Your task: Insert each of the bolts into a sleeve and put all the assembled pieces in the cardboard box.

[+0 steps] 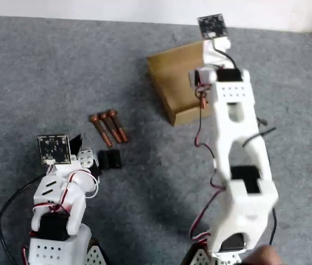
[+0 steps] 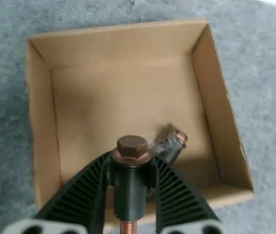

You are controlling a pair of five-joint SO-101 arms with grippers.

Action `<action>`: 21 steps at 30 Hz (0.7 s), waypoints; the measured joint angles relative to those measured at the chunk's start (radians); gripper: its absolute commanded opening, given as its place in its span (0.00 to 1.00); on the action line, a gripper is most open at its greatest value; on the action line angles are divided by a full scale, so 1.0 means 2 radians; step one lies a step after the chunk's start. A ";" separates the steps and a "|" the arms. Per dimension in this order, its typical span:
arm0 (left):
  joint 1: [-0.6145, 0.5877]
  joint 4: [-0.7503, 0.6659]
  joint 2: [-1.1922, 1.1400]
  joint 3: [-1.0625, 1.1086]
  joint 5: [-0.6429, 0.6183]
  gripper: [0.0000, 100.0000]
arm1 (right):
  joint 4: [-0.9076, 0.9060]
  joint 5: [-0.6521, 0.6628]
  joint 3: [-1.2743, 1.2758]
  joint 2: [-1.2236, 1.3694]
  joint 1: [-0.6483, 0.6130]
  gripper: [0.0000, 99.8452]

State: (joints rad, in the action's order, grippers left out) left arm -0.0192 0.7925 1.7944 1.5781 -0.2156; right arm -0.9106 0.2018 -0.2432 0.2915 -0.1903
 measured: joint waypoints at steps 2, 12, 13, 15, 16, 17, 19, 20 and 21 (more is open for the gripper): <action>0.000 0.000 -0.018 -0.016 0.000 0.01 | -0.007 0.000 -0.054 0.051 -0.001 0.00; -0.025 -0.037 -0.322 -0.140 0.000 0.01 | -0.067 0.000 -0.194 0.174 0.001 0.01; -0.028 -0.039 -0.361 -0.157 0.000 0.01 | -0.068 0.000 -0.199 0.177 0.001 0.03; -0.039 -0.041 -0.434 -0.190 0.000 0.01 | -0.068 0.000 -0.203 0.180 0.001 0.09; -0.046 -0.041 -0.466 -0.206 0.000 0.01 | -0.069 0.000 -0.203 0.181 0.002 0.12; -0.052 -0.043 -0.494 -0.219 0.000 0.01 | -0.074 0.000 -0.203 0.181 0.003 0.16; -0.062 -0.044 -0.531 -0.237 -0.005 0.01 | -0.085 0.000 -0.205 0.181 0.004 0.22; -0.066 -0.044 -0.539 -0.240 -0.012 0.01 | -0.090 0.000 -0.205 0.181 0.005 0.23; -0.068 -0.044 -0.543 -0.242 -0.013 0.01 | -0.096 0.000 -0.207 0.181 0.006 0.24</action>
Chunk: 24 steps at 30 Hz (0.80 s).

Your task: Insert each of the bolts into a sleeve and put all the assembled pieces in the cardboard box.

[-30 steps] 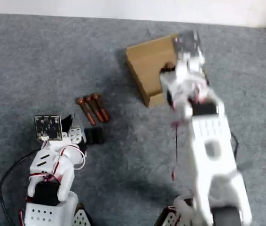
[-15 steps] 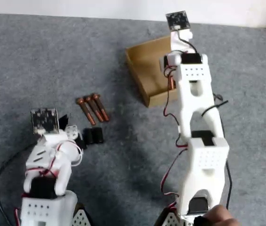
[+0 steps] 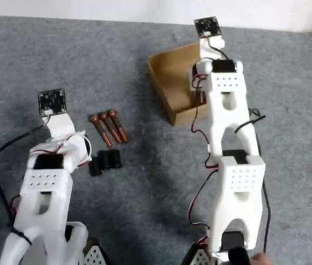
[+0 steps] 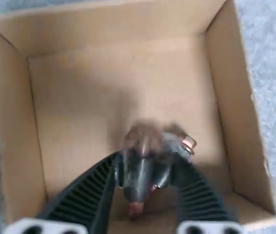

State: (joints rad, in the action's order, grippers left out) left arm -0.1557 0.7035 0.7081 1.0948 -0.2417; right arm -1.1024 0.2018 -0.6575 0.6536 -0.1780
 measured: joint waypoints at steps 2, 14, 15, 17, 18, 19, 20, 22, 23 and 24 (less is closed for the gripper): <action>-0.001 0.000 -0.002 -0.002 0.000 0.01 | -0.015 0.000 -0.008 0.000 0.002 0.24; -0.018 -0.046 -0.006 -0.002 0.000 0.02 | -0.146 0.000 -0.068 -0.031 0.004 0.24; -0.020 -0.054 -0.006 -0.002 0.000 0.03 | -0.163 -0.002 -0.078 -0.044 0.005 0.24; -0.025 -0.061 -0.006 -0.002 0.019 0.07 | -0.199 -0.018 -0.102 -0.073 0.005 0.24; -0.027 -0.064 -0.006 -0.002 0.030 0.08 | -0.217 -0.025 -0.113 -0.088 0.005 0.24; -0.028 -0.065 -0.006 -0.002 0.029 0.09 | -0.239 -0.030 -0.122 -0.104 0.002 0.24; -0.028 -0.065 -0.006 -0.002 0.021 0.09 | -0.259 -0.034 -0.133 -0.119 -0.004 0.24; -0.028 -0.065 -0.006 -0.002 0.012 0.09 | -0.300 -0.037 -0.150 -0.151 -0.026 0.24; -0.028 -0.065 -0.006 -0.002 0.011 0.09 | -0.313 -0.038 -0.157 -0.170 -0.039 0.24; -0.028 -0.065 -0.006 -0.002 0.008 0.09 | -0.315 -0.038 -0.160 -0.190 -0.054 0.24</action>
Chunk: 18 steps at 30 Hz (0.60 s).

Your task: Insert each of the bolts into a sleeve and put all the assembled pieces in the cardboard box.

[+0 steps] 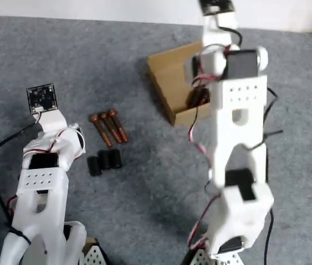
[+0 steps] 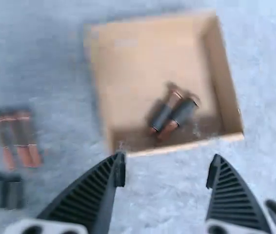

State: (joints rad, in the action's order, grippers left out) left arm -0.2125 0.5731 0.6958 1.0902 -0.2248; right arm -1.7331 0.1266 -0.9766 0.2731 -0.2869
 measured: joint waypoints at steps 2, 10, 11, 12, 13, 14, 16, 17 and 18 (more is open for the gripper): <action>-0.004 0.000 -0.001 0.000 -0.002 0.09 | -0.003 -0.002 0.008 -0.052 -0.025 0.24; -0.019 0.012 -0.002 0.000 -0.003 0.07 | -0.004 0.021 0.169 -0.275 -0.140 0.24; -0.019 0.012 -0.002 0.000 -0.003 0.07 | -0.003 0.029 0.203 -0.295 -0.152 0.24; -0.019 0.012 -0.002 0.000 -0.003 0.07 | -0.002 0.038 0.238 -0.314 -0.165 0.24; -0.019 0.014 -0.002 0.000 -0.003 0.07 | 0.005 0.045 0.277 -0.329 -0.176 0.24; -0.019 0.018 -0.002 0.000 -0.003 0.07 | 0.014 0.052 0.315 -0.341 -0.190 0.24; -0.019 0.021 -0.002 -0.004 -0.003 0.07 | 0.042 0.065 0.394 -0.362 -0.218 0.24; -0.021 0.021 -0.002 -0.006 -0.003 0.07 | 0.061 0.071 0.436 -0.370 -0.232 0.24; -0.027 0.021 -0.002 -0.007 -0.003 0.07 | 0.082 0.074 0.476 -0.375 -0.244 0.24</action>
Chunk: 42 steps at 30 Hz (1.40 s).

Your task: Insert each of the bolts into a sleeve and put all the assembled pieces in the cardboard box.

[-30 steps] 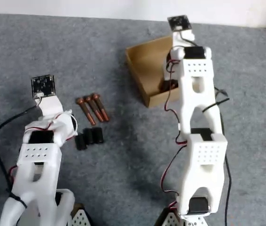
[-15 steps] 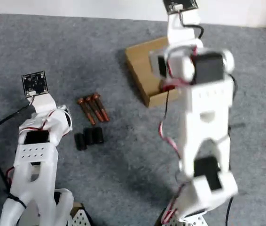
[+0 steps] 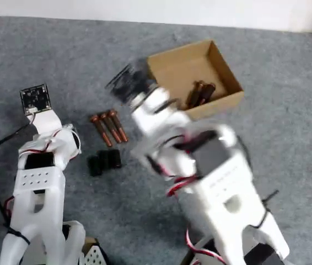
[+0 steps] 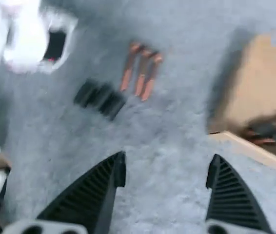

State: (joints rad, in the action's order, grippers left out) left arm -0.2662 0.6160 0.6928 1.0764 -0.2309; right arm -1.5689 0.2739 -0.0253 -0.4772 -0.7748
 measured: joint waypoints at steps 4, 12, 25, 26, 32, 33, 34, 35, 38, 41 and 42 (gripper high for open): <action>-0.031 0.000 0.000 0.000 -0.009 0.07 | 0.115 0.004 0.150 0.001 -0.042 0.24; -0.048 0.012 0.000 -0.018 -0.018 0.07 | 0.323 -0.005 0.266 0.101 -0.056 0.24; -0.131 0.063 0.000 -0.078 -0.021 0.07 | 0.275 -0.019 -0.093 0.440 -0.055 0.24; -0.137 0.068 0.000 -0.082 -0.021 0.07 | 0.259 -0.019 -0.125 0.467 -0.055 0.24; -0.137 0.073 0.000 -0.084 -0.021 0.07 | 0.192 -0.041 -0.286 0.593 -0.042 0.24; -0.137 0.073 0.000 -0.084 -0.021 0.07 | 0.187 -0.044 -0.305 0.608 -0.037 0.24; -0.137 0.073 0.000 -0.084 -0.021 0.07 | 0.183 -0.045 -0.321 0.621 -0.033 0.24; -0.137 0.073 0.000 -0.084 -0.021 0.07 | 0.180 -0.045 -0.338 0.635 -0.030 0.24; -0.137 0.073 0.000 -0.084 -0.021 0.07 | 0.166 -0.048 -0.371 0.667 -0.028 0.24; -0.137 0.073 0.000 -0.084 -0.021 0.07 | 0.162 -0.049 -0.388 0.685 -0.028 0.24; -0.137 0.073 0.000 -0.084 -0.021 0.07 | 0.161 -0.054 -0.390 0.689 -0.028 0.24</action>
State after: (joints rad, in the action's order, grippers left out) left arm -0.5409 0.7618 0.6928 0.9076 -0.2723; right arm -1.2467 0.1665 -0.8063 0.9007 -0.8316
